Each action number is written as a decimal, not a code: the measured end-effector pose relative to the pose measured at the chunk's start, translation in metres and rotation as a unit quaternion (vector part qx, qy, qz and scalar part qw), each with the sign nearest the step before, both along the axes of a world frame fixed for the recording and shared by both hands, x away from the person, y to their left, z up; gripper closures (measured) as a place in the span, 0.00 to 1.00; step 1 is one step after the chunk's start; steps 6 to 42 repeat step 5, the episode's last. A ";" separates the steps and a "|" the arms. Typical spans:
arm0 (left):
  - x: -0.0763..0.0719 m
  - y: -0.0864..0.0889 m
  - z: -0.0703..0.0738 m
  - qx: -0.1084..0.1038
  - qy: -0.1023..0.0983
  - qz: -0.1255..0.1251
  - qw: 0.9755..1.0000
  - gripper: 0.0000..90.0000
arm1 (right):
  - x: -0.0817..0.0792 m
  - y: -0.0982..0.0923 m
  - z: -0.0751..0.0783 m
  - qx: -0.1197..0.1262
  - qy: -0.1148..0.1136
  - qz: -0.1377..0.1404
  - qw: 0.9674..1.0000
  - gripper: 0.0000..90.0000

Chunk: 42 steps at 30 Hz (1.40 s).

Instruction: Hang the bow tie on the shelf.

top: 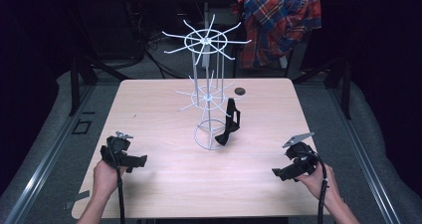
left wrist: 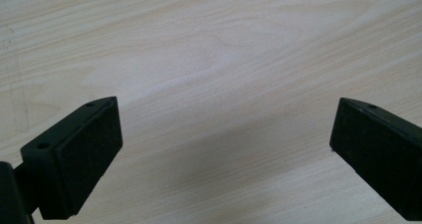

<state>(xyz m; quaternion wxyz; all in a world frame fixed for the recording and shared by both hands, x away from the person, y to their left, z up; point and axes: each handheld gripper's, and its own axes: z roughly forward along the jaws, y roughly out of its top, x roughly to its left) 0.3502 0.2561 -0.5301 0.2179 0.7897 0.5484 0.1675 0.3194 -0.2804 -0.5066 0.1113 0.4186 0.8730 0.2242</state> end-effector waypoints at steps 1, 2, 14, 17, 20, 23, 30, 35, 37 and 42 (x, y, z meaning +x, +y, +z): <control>0.000 0.000 0.000 0.000 0.000 0.000 1.000 0.00 | 0.001 0.000 -0.001 -0.003 0.000 0.000 1.000 0.07; 0.000 0.000 0.000 0.000 0.000 -0.001 1.000 0.00 | 0.001 0.000 -0.002 -0.003 0.004 0.000 1.000 0.07; 0.000 -0.001 0.000 0.001 0.000 -0.001 1.000 0.00 | 0.003 -0.001 -0.004 0.000 0.005 -0.003 1.000 0.08; 0.000 -0.001 0.000 0.001 0.000 -0.001 1.000 0.00 | 0.003 -0.001 -0.004 0.000 0.005 -0.003 1.000 0.08; 0.000 -0.001 0.000 0.001 0.000 -0.001 1.000 0.00 | 0.003 -0.001 -0.004 0.000 0.005 -0.003 1.000 0.08; 0.000 -0.001 0.000 0.001 0.000 -0.001 1.000 0.00 | 0.003 -0.001 -0.004 0.000 0.005 -0.003 1.000 0.08; 0.000 -0.001 0.000 0.001 0.000 -0.001 1.000 0.00 | 0.003 -0.001 -0.004 0.000 0.005 -0.003 1.000 0.08; 0.000 -0.001 0.000 0.001 0.000 -0.001 1.000 0.00 | 0.003 -0.001 -0.004 0.000 0.005 -0.003 1.000 0.08; 0.000 -0.001 0.000 0.001 0.000 -0.001 1.000 0.00 | 0.003 -0.001 -0.004 0.000 0.005 -0.003 1.000 0.08; 0.000 -0.001 0.000 0.001 0.000 -0.001 1.000 0.00 | 0.003 -0.001 -0.004 0.000 0.005 -0.003 1.000 0.08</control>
